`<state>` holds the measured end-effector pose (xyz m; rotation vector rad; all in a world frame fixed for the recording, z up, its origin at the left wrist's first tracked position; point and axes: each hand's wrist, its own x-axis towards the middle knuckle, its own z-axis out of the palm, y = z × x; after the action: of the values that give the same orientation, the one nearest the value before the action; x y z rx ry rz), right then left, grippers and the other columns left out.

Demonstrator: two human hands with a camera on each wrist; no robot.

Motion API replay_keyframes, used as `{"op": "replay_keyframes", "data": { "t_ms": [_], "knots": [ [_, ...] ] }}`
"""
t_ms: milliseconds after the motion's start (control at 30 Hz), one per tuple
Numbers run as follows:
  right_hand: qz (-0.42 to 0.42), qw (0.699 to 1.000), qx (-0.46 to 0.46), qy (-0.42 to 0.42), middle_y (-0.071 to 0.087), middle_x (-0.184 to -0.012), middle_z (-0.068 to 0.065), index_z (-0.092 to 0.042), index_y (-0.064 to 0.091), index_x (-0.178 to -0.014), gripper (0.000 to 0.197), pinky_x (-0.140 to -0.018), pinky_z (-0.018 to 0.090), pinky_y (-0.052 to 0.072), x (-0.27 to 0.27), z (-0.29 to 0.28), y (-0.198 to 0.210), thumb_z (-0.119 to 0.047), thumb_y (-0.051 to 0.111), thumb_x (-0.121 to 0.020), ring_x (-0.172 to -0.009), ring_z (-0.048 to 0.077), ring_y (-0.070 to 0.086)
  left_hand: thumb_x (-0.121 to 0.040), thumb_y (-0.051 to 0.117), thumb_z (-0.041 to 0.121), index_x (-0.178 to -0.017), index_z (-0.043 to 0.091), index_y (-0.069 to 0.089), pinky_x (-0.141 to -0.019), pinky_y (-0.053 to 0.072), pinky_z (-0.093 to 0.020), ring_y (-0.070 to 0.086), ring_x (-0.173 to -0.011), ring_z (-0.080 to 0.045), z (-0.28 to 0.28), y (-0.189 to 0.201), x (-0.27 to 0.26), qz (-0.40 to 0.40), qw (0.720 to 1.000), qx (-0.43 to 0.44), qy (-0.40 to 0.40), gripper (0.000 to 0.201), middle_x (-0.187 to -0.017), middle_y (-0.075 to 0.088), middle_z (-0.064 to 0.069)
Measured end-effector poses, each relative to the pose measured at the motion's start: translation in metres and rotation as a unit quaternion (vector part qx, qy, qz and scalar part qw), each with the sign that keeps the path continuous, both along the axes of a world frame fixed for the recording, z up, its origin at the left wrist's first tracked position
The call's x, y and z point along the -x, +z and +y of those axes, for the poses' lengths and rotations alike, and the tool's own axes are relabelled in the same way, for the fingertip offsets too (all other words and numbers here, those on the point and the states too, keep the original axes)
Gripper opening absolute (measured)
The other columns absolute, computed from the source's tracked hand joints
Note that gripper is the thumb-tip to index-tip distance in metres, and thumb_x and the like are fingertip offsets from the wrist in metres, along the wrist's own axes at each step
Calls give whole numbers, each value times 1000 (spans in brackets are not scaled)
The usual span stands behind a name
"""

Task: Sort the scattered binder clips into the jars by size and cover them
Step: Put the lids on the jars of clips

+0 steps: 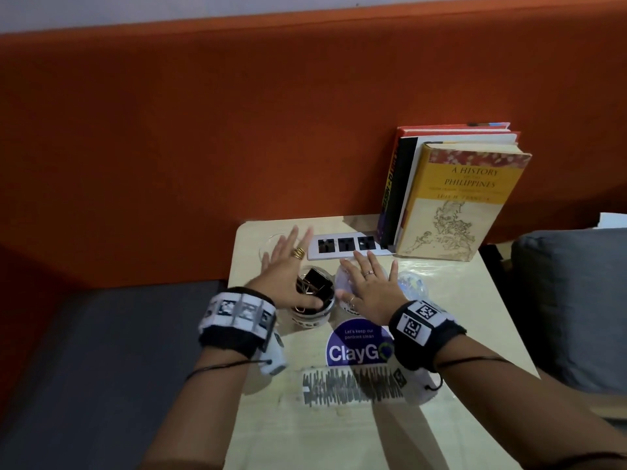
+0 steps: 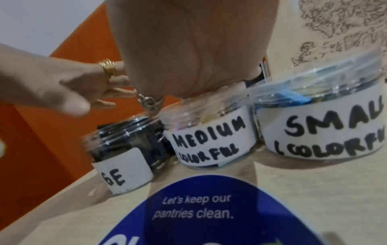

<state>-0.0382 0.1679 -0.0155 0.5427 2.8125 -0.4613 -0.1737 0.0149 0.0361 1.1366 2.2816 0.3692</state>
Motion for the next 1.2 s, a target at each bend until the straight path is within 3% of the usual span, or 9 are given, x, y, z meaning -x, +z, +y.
{"op": "replay_keyframes", "data": {
  "t_ms": [100,200,400,567,767,867,967,1100,1200],
  "knots": [
    [11,1000,12,-20,-6,-157,2,-30,3,-146,66,-109,59,-13,-2,-4,1,-61,17,-89,-144,23,-14,-78,72,40,-150,31,0,-117,22,-41,18,-144,-22,-6,3,45,-9,996,-37,81,103,-158,10,-4],
    [41,999,7,-11,-5,-157,1,-28,4,-146,82,-110,59,-12,6,-10,3,-72,-1,-77,-143,22,-15,-87,60,35,-146,19,27,-107,38,-42,38,-132,-28,-1,-17,73,121,983,97,100,70,-148,33,-8],
    [77,997,7,29,22,-154,-3,-29,35,-137,53,-108,64,-9,29,-18,5,-48,20,-90,-145,21,5,-78,73,24,-109,21,61,-93,47,-35,51,-112,-19,20,-48,76,139,984,105,31,33,-121,48,0],
    [120,992,34,22,46,-141,-2,-26,43,-133,75,-111,60,-7,27,-20,-6,-55,4,-76,-141,18,23,-84,64,17,-86,20,62,-87,44,-34,57,-100,-21,18,-58,74,153,981,121,-13,4,-105,59,-2],
    [198,974,104,-26,51,-136,1,-21,49,-127,48,-115,48,-6,29,-17,0,-42,26,-91,-139,19,29,-91,56,15,-109,11,56,-93,46,-35,59,-100,-22,13,-44,73,248,968,21,22,19,-112,60,-4],
    [285,935,188,-102,47,-139,6,-17,43,-132,38,-118,46,15,32,-11,13,-17,45,-94,-133,21,37,-98,43,16,-114,4,53,-81,45,-20,58,-95,-23,9,-16,54,167,973,-130,96,22,-112,57,-9],
    [305,908,254,-137,42,-143,7,-15,32,-140,48,-110,32,28,38,-3,32,-22,47,-94,-131,20,38,-99,41,9,-118,4,50,-79,39,-5,53,-86,-10,5,8,23,93,959,-234,131,22,-105,52,-2],
    [264,895,332,-140,62,-115,9,-12,41,-136,43,-89,17,44,41,-4,46,-20,49,-94,-104,18,56,-99,40,12,-112,-5,59,-73,38,2,52,-78,1,-6,1,1,61,935,-289,195,29,-124,55,-7],
    [231,927,266,-129,64,-116,14,-8,50,-129,39,-90,28,43,37,-12,39,-18,54,-91,-104,26,59,-98,41,10,-115,-3,57,-85,52,-28,64,-88,-18,-15,-13,-14,-6,913,-309,267,27,-137,52,-2]
  ]
}}
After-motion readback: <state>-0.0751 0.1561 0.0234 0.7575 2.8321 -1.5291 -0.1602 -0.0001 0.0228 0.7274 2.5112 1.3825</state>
